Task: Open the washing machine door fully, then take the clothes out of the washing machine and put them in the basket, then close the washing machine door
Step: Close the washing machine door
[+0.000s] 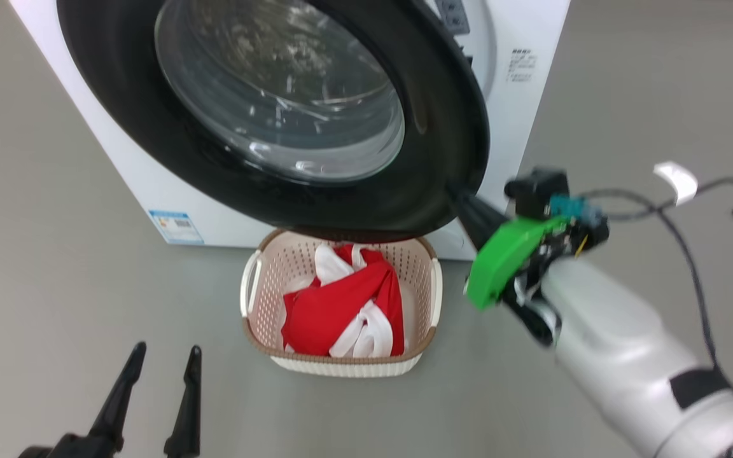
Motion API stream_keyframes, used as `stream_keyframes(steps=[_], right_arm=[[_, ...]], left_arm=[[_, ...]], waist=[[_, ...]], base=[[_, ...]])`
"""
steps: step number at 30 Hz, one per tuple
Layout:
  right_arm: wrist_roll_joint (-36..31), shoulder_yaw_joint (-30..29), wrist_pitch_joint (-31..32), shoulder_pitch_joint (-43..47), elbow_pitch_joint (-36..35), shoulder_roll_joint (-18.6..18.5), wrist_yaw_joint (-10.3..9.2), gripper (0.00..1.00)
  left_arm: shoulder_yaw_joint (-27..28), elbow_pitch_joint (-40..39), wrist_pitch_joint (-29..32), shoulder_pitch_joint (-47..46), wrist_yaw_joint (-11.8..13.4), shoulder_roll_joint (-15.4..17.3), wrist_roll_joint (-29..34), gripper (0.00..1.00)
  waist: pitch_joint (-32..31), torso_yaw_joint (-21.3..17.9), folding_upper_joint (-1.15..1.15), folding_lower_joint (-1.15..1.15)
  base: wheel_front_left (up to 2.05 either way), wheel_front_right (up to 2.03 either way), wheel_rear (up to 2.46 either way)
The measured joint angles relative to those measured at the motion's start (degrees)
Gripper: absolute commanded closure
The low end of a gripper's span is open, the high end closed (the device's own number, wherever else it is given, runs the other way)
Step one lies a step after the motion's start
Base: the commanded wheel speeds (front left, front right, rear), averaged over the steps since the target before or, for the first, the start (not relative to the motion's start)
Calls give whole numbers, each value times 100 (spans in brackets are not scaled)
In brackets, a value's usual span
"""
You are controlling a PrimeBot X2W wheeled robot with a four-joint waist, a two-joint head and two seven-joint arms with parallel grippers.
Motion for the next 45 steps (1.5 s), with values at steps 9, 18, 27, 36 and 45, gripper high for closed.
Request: stream_keyframes(steps=[9, 18, 27, 36, 45], right_arm=[[214, 126, 0, -1191, 626, -25, 0, 100], [-248, -459, 0, -2034, 951, -109, 45, 100], [-1241, -1614, 0, -2313, 892, -372, 51, 100], [-1683, -2292, 0, -2276, 823, -152, 68, 100], [-1471, -2207, -1, -1392, 210, -129, 44, 50]], left_arm=[[-203, 111, 0, -479, 0, 1, -244, 0], [-368, 227, -1, -949, 0, -51, -345, 0], [-649, 385, -1, -1242, 0, -136, -360, 0], [-636, 459, -1, -1357, 0, -126, -360, 0], [-471, 467, -1, -1355, 0, -19, -348, 0]], waist=[[530, 113, 0, 0], [1177, 277, 0, 0], [1591, 633, 0, 0], [1724, 703, 0, 0], [1515, 324, 0, 0]], base=[[0, 0, 0], [0, 0, 0], [0, 0, 0], [0, 0, 0], [0, 0, 0]])
